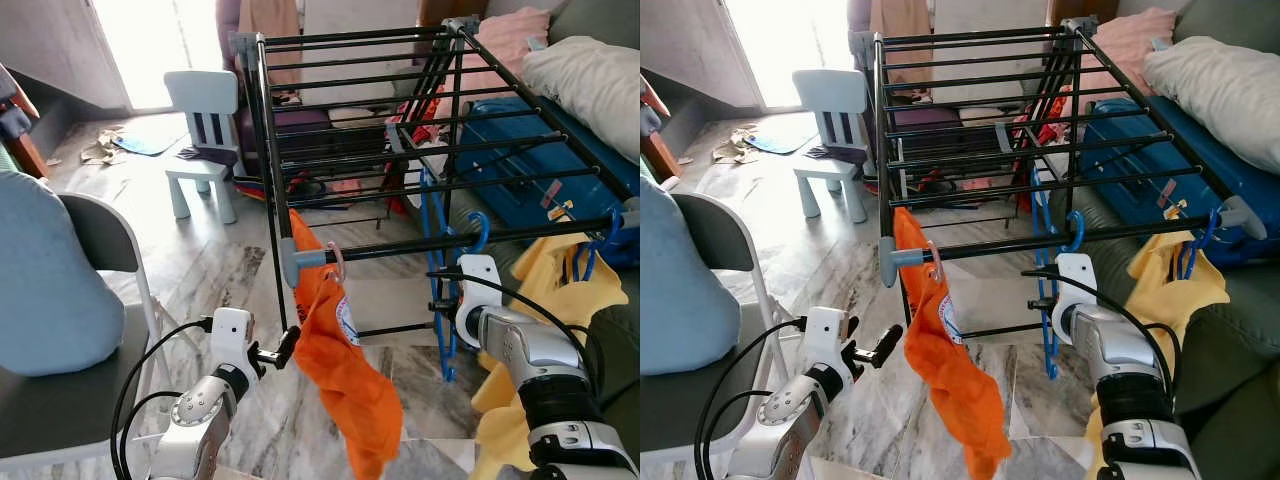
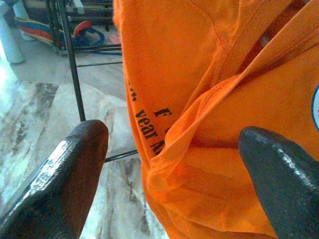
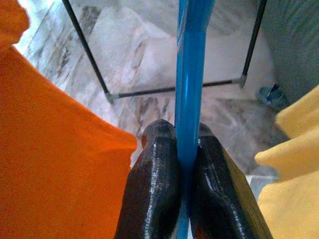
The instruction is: Hang hanger
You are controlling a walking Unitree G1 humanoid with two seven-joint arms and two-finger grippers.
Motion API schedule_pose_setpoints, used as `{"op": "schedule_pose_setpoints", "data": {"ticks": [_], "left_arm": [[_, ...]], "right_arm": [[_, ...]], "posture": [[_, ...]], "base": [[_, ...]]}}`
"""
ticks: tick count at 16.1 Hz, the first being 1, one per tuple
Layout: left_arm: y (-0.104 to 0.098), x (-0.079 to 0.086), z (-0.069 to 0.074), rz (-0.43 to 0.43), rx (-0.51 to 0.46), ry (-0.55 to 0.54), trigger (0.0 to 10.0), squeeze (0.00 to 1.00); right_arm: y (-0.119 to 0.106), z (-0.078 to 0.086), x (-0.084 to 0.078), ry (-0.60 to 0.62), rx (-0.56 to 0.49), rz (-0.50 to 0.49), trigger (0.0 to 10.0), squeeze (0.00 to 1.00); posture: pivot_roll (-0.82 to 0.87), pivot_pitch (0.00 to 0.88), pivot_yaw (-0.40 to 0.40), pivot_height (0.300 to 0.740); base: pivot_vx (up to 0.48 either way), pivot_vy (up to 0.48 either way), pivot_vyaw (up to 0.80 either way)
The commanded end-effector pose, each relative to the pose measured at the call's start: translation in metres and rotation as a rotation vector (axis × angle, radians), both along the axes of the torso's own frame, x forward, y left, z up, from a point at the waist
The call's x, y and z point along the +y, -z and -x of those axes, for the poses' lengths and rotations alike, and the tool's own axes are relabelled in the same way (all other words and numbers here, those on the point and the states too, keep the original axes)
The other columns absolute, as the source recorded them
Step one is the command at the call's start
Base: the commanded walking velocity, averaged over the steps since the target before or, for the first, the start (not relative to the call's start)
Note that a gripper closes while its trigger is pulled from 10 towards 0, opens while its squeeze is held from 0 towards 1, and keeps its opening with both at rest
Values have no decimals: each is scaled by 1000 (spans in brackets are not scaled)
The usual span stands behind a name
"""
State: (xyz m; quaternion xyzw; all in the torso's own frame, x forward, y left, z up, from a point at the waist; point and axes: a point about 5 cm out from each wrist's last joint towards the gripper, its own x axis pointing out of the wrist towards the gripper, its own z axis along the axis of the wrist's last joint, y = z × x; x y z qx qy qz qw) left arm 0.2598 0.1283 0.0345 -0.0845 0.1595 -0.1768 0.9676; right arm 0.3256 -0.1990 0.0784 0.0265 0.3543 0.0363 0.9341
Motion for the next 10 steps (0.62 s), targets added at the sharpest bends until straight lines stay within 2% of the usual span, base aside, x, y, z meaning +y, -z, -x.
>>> {"op": "schedule_pose_setpoints", "data": {"ticks": [1, 4, 7, 8, 9, 10], "left_arm": [[1, 0, 0, -21, 7, 2, 10000, 0], [1, 0, -1, -18, 4, -2, 10000, 0], [0, 0, -2, -19, 3, -3, 10000, 0], [0, 0, -2, -19, 0, -3, 10000, 0], [-1, -1, -2, -19, -1, -3, 10000, 0], [-1, -1, -2, -18, -2, -3, 10000, 0]], "right_arm": [[2, 1, 3, 4, 20, -38, 10000, 0], [14, 8, -6, 40, 63, -58, 10000, 0], [18, 10, -10, 57, 62, -62, 10000, 0], [20, 11, -11, 58, 60, -56, 10000, 639], [21, 12, -12, 51, 48, -53, 10000, 1000], [21, 12, -12, 43, 37, -47, 10000, 1000]], "posture": [[-179, 0, 12, 740], [-182, 0, 14, 740], [-184, 0, 15, 740], [-183, 0, 14, 740], [-179, 0, 13, 740], [-180, 0, 14, 740]], "base": [[0, 0, 0], [0, 0, 0], [0, 0, 0], [0, 0, 0], [0, 0, 0], [0, 0, 0]]}}
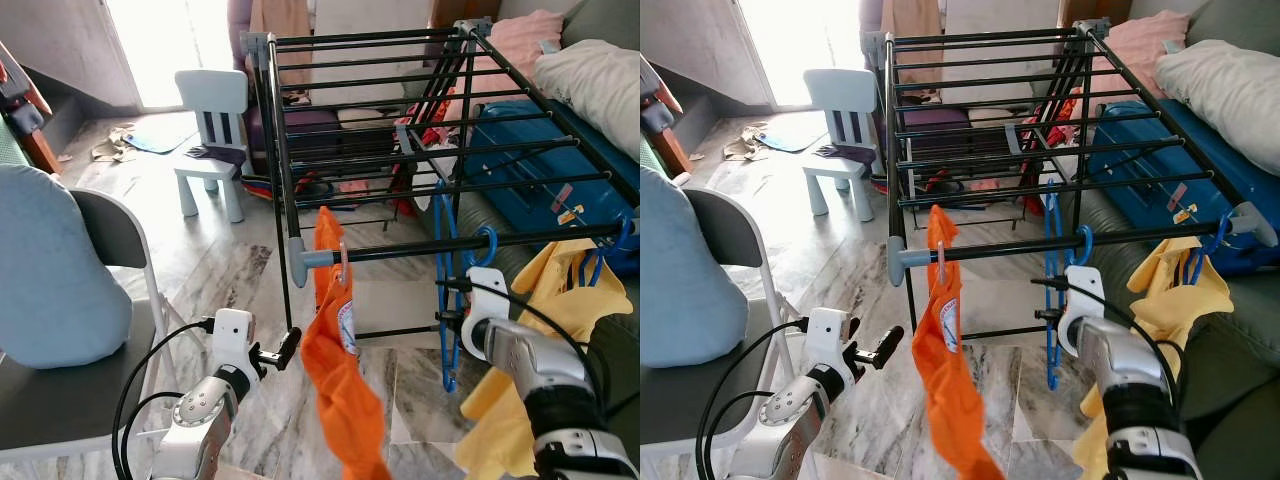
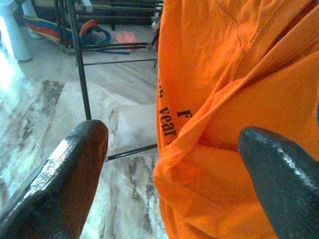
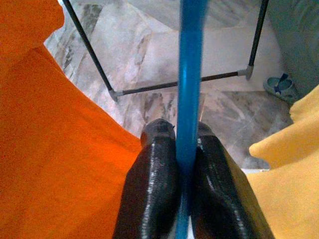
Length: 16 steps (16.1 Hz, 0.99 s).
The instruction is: Hang hanger
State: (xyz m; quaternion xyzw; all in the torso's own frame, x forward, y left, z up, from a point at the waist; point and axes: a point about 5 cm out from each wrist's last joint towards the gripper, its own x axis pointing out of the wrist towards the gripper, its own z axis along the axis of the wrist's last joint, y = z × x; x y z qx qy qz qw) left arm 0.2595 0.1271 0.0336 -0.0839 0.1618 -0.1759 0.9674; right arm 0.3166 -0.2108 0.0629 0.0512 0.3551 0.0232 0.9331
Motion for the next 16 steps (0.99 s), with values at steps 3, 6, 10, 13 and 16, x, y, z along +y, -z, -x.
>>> {"op": "schedule_pose_setpoints", "data": {"ticks": [3, 6, 10, 13, 16], "left_arm": [[-2, 1, 1, -13, -7, 0, 10000, 0], [-7, 5, -1, -25, -43, -28, 10000, 0], [-28, 14, -10, -62, -160, -75, 10000, 0], [-40, 12, -13, -78, -198, -77, 10000, 0], [-37, 15, -14, -149, -202, -125, 10000, 0]], "right_arm": [[0, 3, -1, -29, -59, 107, 10000, 1000], [0, 8, -4, -17, -97, 145, 10000, 1000], [-3, 12, -1, -29, -201, 219, 10000, 1000], [-6, 14, 0, 3, -263, 231, 10000, 1000], [-14, 16, 5, 17, -363, 242, 10000, 1000]], "posture": [[-179, 0, 17, 740], [-172, 0, 21, 740], [-171, 0, 25, 740], [-168, 0, 31, 740], [-164, 0, 37, 740]], "base": [[0, 0, 0], [0, 0, 0], [0, 0, 0], [0, 0, 0], [0, 0, 0]]}}
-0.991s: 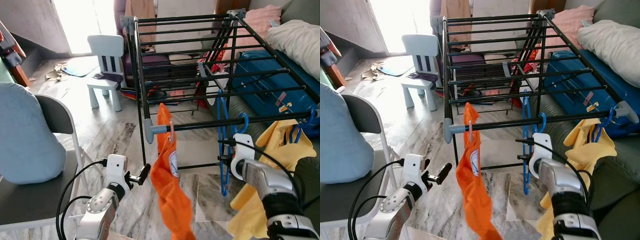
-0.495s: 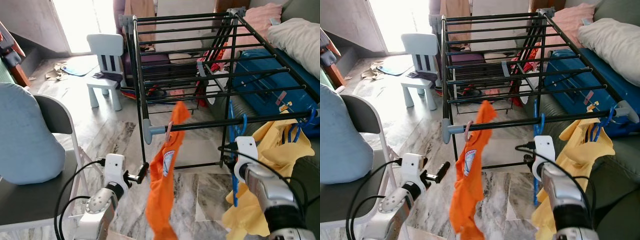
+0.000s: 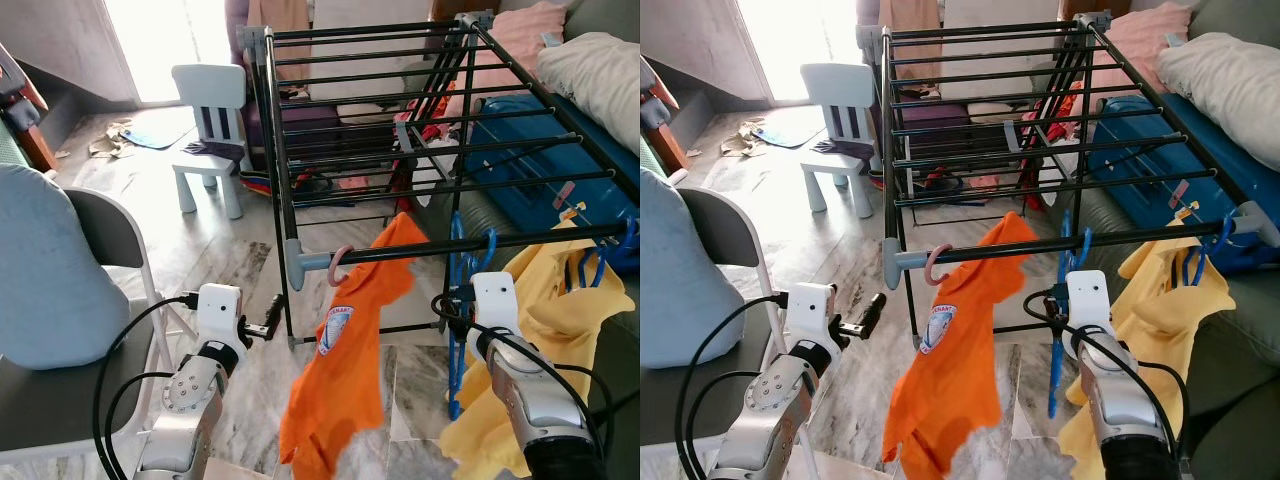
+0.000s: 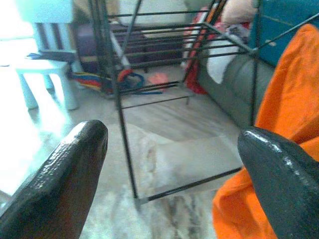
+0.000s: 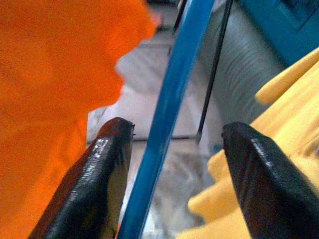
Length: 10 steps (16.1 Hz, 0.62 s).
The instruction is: Hang hanger
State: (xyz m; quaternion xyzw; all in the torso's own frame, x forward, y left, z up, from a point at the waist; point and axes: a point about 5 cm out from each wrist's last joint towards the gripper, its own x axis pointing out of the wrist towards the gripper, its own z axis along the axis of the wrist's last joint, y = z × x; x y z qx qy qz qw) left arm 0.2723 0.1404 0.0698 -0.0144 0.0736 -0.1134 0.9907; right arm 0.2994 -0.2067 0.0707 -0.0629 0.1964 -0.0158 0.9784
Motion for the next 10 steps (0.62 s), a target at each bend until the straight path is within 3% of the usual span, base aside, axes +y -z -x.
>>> {"op": "schedule_pose_setpoints", "data": {"ticks": [1, 10], "left_arm": [[1, 5, -1, -28, -1, -28, 10000, 0], [0, 6, 0, -49, 1, -50, 10000, 0]], "right_arm": [[-9, 0, 3, -2, -64, 19, 10000, 1000], [-11, 1, 16, -27, -120, 18, 10000, 1000]], "posture": [[-164, 0, 37, 740], [-145, 0, 39, 740]], "base": [[0, 0, 0], [0, 0, 0]]}}
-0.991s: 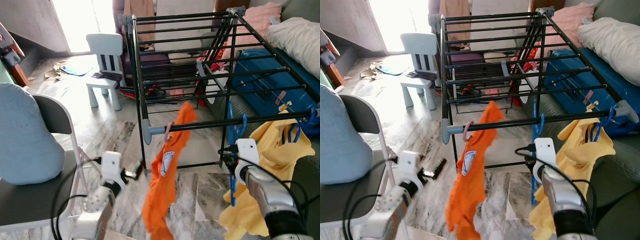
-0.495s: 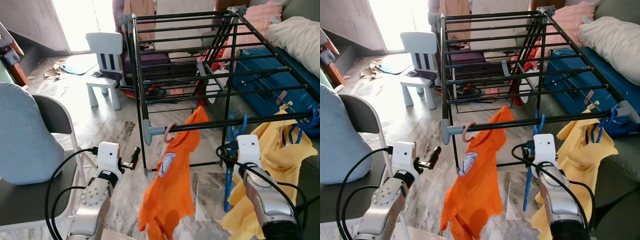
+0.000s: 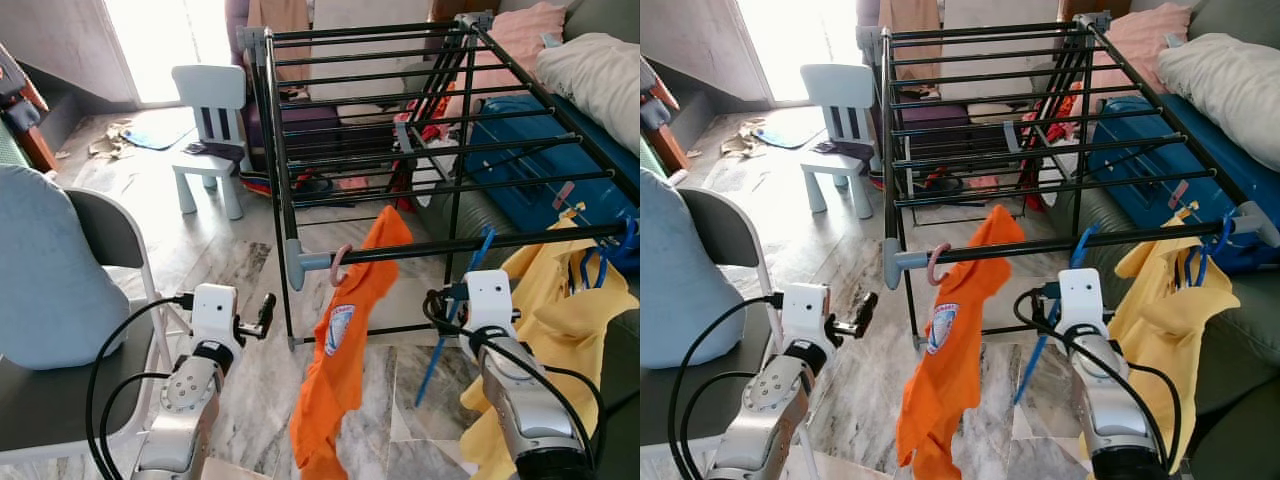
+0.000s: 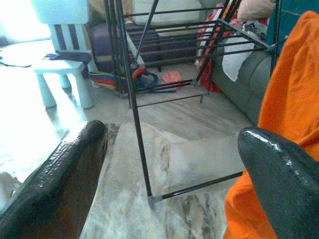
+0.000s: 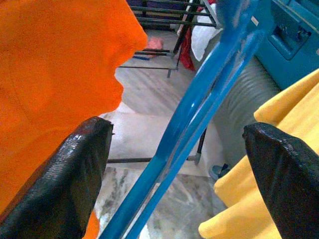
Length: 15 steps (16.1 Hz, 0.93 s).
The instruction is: Hang hanger
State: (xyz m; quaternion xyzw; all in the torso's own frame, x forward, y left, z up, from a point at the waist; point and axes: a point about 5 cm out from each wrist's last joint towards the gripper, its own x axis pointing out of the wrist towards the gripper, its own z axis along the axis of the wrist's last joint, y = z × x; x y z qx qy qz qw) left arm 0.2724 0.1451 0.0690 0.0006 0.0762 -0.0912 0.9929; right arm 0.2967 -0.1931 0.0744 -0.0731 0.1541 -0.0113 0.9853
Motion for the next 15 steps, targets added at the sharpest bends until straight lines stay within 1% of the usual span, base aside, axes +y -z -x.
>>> {"op": "schedule_pose_setpoints", "data": {"ticks": [1, 8, 15], "left_arm": [[0, 1, 0, -17, 2, -8, 10000, 0], [0, 1, -1, -24, 10, -11, 10000, 0], [3, -2, 0, -20, 22, -8, 10000, 0]], "right_arm": [[-8, -2, 3, -6, -43, 2, 10000, 1000], [-5, -2, 3, 2, -31, 17, 10000, 1000], [-9, -3, 1, 9, -55, 33, 10000, 1000]], "posture": [[-144, 0, 38, 740], [-143, 0, 38, 740], [-149, 0, 33, 740]], "base": [[0, 0, 0], [0, 0, 0], [0, 0, 0]]}}
